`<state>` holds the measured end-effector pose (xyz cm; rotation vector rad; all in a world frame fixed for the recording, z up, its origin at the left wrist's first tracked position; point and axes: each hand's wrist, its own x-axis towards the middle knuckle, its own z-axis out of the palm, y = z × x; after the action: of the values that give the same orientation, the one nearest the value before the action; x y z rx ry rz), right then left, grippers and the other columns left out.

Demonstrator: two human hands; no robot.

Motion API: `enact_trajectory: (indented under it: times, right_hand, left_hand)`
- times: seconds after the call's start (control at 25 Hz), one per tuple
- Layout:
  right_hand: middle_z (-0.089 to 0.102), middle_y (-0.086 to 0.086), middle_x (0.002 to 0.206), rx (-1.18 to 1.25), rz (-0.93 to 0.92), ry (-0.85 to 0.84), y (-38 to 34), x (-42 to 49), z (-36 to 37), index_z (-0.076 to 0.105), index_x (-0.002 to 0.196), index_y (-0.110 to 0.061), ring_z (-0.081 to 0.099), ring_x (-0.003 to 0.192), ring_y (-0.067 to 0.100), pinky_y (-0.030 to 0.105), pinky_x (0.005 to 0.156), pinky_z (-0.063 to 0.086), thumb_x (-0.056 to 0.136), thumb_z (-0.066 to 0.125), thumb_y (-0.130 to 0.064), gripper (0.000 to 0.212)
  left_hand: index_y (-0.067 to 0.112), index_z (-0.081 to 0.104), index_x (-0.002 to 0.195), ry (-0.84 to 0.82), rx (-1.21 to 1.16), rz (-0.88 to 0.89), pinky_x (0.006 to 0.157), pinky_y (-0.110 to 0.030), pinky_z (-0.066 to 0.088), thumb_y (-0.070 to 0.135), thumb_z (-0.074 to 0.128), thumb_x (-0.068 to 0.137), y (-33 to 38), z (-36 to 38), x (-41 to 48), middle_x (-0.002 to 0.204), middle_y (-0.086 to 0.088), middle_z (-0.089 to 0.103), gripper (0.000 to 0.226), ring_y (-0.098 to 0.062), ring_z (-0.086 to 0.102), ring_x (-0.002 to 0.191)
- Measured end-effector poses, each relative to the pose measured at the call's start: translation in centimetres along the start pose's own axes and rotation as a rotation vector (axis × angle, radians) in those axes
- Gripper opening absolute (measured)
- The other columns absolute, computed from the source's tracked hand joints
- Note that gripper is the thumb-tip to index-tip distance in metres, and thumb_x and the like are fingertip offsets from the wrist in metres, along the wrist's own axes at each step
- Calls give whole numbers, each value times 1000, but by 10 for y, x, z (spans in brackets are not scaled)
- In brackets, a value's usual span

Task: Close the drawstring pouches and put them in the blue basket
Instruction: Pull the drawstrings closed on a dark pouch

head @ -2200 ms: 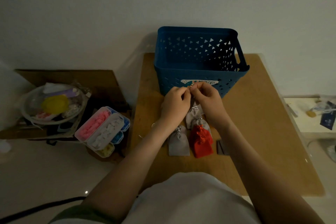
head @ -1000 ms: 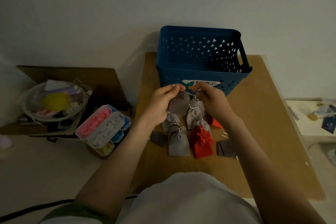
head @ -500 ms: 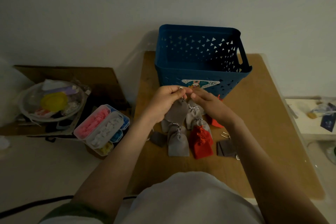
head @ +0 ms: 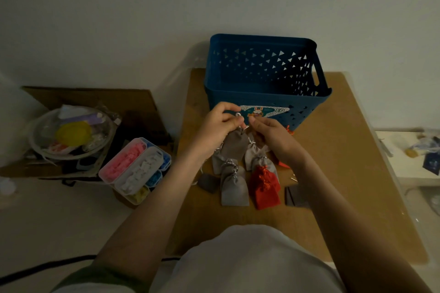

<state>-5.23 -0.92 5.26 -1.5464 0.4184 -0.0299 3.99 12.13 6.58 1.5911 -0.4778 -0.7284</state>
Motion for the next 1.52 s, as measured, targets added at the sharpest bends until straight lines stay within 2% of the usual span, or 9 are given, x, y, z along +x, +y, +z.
enact_trajectory:
  times: [0.16, 0.52, 0.64, 0.76, 0.84, 1.0, 1.12, 1.28, 1.52]
  right_hand:
    - [33, 5, 57, 68, -7, 67, -5, 2, 1, 44, 67, -10, 32, 50, 14, 27, 53, 28, 101, 42, -17, 35]
    - [53, 2, 73, 197, -150, -13, 2, 2, -7, 62, 86, -11, 49, 65, 9, 20, 61, 39, 94, 49, -13, 16]
    - [56, -1, 71, 225, -188, 90, -2, 1, -5, 62, 83, -10, 51, 65, 7, 19, 62, 41, 96, 47, -4, 20]
    - [55, 0, 67, 402, -124, 89, -10, 0, -1, 59, 82, -6, 50, 60, 7, 17, 58, 41, 96, 47, -6, 18]
    - [54, 2, 67, 357, -62, 125, -11, 1, 2, 61, 86, -4, 49, 58, 8, 19, 57, 41, 97, 50, -11, 17]
    - [49, 1, 66, 259, 0, 255, -13, -1, 2, 59, 80, -9, 45, 56, 9, 23, 56, 38, 96, 54, -18, 19]
    - [51, -1, 65, 220, -65, 188, -17, -2, 7, 60, 76, -11, 48, 58, 8, 21, 57, 41, 97, 52, -16, 23]
    - [59, 0, 71, 227, -110, 94, -14, 0, 15, 65, 86, -10, 56, 70, 14, 27, 69, 47, 98, 47, -9, 21]
    - [52, 13, 78, 107, -170, 172, -14, -2, 23, 58, 89, -10, 49, 77, 25, 33, 72, 42, 94, 53, -3, 10]
  left_hand:
    - [16, 57, 86, 87, 55, -9, 44, -5, 35, 12, 59, 92, 4, 4, 4, 83, -5, 66, 8, 7, 53, 47]
    - [13, 63, 85, 226, -16, 116, 44, -15, 33, 16, 48, 98, 2, 13, 0, 59, 12, 54, 19, 1, 44, 43]
    - [9, 64, 98, 247, -112, 77, 43, -12, 34, 15, 47, 99, 4, 21, -3, 74, 4, 56, 18, 1, 49, 50]
    - [17, 68, 95, 229, -138, 67, 59, -18, 46, 16, 50, 98, 2, 24, -4, 81, 4, 61, 18, -6, 59, 74]
    - [18, 69, 94, 193, -185, 53, 68, -24, 50, 14, 52, 96, 2, 24, -4, 86, 2, 65, 18, -11, 62, 84]
    - [17, 64, 97, 202, -116, 72, 54, -11, 41, 10, 58, 92, 3, 21, -6, 85, 2, 62, 10, 0, 58, 70]
    - [21, 56, 92, 278, -18, 66, 53, -13, 42, 15, 62, 90, 1, 21, -3, 91, -6, 63, 8, -7, 57, 72]
    - [17, 63, 95, 330, 2, 57, 56, -16, 43, 20, 57, 94, -5, 20, 1, 92, -7, 67, 7, -5, 56, 67]
    - [12, 66, 95, 364, 69, 75, 56, -16, 44, 20, 48, 98, -6, 25, -3, 76, 3, 62, 20, -1, 52, 59]
